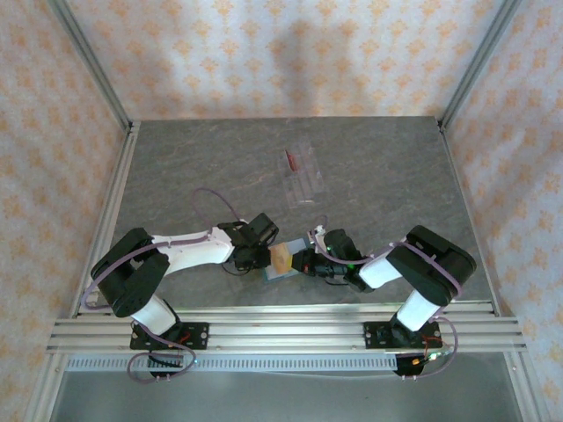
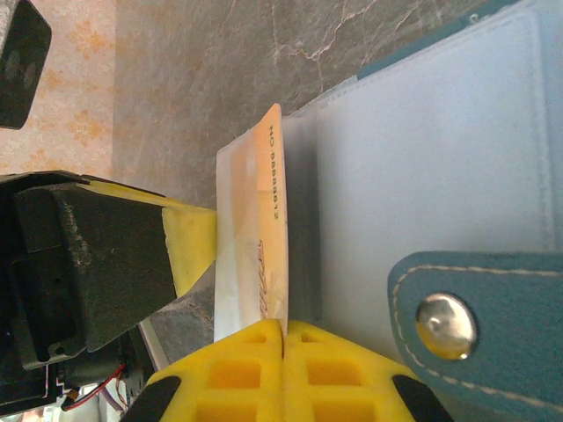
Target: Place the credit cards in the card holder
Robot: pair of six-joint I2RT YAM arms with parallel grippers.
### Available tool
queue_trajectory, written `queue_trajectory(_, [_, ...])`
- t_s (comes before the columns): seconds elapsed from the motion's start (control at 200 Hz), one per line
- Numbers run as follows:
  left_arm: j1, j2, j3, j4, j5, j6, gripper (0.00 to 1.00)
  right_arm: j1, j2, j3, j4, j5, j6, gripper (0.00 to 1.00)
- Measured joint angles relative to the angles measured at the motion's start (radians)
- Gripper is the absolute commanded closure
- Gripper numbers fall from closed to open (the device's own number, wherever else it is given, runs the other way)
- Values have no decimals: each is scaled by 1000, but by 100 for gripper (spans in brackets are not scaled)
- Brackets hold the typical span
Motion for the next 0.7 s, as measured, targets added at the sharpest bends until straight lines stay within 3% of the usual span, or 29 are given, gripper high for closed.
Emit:
queue_trajectory(0.51, [-6,5,6,-3,-8,0,84,50,15,16,1,18,1,100])
queue_trajectory(0.701, [-6,6,6,-4,-8,0,84,53,15,16,1,21,2,89])
